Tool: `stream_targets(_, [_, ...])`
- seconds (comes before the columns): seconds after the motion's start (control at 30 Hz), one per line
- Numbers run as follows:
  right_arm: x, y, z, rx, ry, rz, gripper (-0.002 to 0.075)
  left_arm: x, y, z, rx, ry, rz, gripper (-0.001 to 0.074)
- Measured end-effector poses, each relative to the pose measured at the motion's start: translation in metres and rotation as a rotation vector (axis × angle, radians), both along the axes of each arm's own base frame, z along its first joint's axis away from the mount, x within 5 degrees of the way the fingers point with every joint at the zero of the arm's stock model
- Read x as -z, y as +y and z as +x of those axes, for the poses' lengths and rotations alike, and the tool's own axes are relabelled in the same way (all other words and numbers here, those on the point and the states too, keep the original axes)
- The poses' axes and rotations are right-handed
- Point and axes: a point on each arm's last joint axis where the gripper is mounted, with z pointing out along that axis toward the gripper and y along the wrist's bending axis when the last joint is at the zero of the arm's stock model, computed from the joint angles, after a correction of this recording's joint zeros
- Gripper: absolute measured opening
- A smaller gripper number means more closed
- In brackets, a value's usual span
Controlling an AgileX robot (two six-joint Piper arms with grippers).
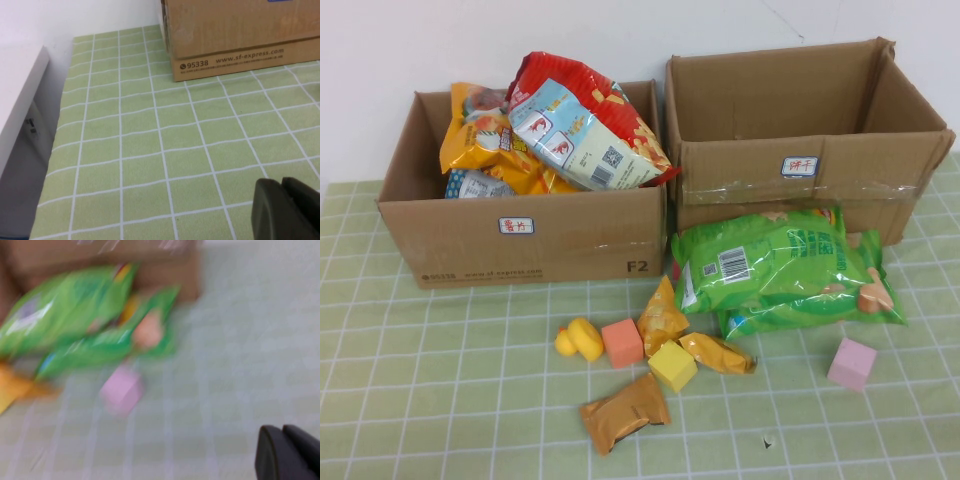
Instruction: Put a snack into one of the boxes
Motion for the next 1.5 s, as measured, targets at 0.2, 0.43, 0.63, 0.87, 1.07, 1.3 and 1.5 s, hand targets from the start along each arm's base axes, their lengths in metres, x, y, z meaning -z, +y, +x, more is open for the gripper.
stream_targets(0.2, [0.028, 0.001, 0.012, 0.068, -0.298, -0.112, -0.0002, 0.0, 0.0, 0.0, 0.001, 0.0, 0.004, -0.0001])
stream_targets(0.43, [0.065, 0.009, 0.016, -0.004, -0.397, -0.188, -0.0002, 0.0, 0.0, 0.0, 0.001, 0.0, 0.004, -0.0001])
stream_targets(0.63, [0.068, 0.013, 0.016, -0.002, -0.409, -0.047, -0.0002, 0.0, 0.0, 0.0, 0.001, 0.0, 0.004, -0.0001])
stream_targets(0.87, [0.085, 0.008, 0.007, 0.055, -0.253, -0.049, -0.0002, -0.001, 0.0, 0.0, 0.001, -0.002, 0.004, -0.0001])
stream_targets(1.07, [0.092, 0.005, 0.002, 0.112, -0.164, -0.059, -0.0002, 0.0, 0.0, 0.0, 0.001, 0.0, 0.004, -0.0001])
stream_targets(1.3, [0.092, 0.005, 0.001, 0.146, -0.153, -0.01, -0.0002, -0.001, 0.0, 0.0, 0.001, -0.001, 0.004, -0.0001])
stream_targets(1.5, [0.092, 0.005, 0.001, 0.162, -0.151, 0.02, -0.0002, -0.001, 0.0, 0.0, 0.001, -0.001, 0.004, -0.0001])
